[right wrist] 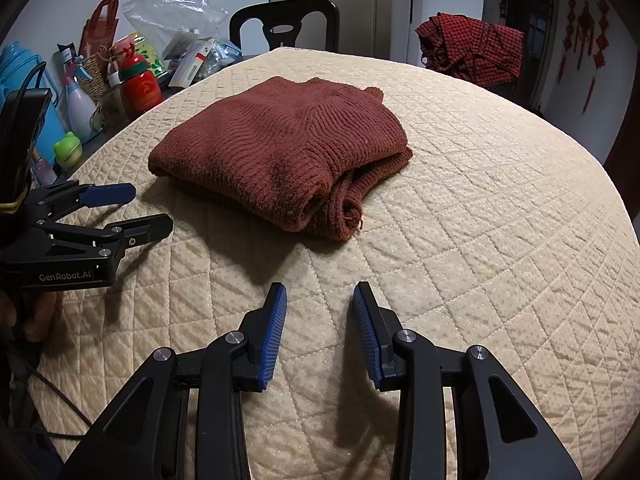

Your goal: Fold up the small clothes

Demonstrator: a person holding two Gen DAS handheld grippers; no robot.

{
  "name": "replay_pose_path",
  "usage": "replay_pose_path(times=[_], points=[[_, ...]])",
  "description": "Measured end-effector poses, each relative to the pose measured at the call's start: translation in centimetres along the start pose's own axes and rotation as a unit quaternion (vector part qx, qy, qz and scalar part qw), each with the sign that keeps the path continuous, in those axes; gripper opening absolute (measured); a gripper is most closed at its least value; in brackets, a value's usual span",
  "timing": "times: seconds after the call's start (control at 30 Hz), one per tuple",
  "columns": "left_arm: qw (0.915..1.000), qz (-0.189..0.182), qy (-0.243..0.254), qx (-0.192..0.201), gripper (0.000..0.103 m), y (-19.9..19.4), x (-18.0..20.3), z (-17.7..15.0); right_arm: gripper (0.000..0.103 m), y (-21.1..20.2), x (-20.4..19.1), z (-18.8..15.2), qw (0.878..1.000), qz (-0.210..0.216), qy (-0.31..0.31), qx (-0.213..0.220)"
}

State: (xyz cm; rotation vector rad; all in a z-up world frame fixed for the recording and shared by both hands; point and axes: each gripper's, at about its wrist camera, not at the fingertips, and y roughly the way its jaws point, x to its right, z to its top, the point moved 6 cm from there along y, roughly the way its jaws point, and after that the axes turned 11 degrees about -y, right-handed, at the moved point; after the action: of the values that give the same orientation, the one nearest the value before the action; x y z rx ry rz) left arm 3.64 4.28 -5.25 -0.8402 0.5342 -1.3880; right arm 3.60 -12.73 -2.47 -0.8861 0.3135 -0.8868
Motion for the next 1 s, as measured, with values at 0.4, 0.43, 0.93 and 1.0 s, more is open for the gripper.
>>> replay_pose_path(times=[0.4,0.43,0.93,1.0], points=[[1.0000,0.002,0.001,-0.001,0.081,0.09,0.00,0.00,0.037,-0.01,-0.03,0.00,1.000,0.001,0.000,0.000],[1.0000,0.002,0.000,-0.001,0.081,0.10,0.00,-0.02,0.039,0.00,-0.13,0.07,1.000,0.003,0.000,0.000],[1.0000,0.004,-0.001,-0.002,0.084,0.19,-0.31,0.07,0.044,0.10,-0.67,0.26,1.000,0.003,-0.011,-0.002],[1.0000,0.003,-0.001,-0.002,0.084,0.19,-0.30,0.07,0.044,0.10,-0.65,0.24,1.000,0.003,-0.011,-0.002]])
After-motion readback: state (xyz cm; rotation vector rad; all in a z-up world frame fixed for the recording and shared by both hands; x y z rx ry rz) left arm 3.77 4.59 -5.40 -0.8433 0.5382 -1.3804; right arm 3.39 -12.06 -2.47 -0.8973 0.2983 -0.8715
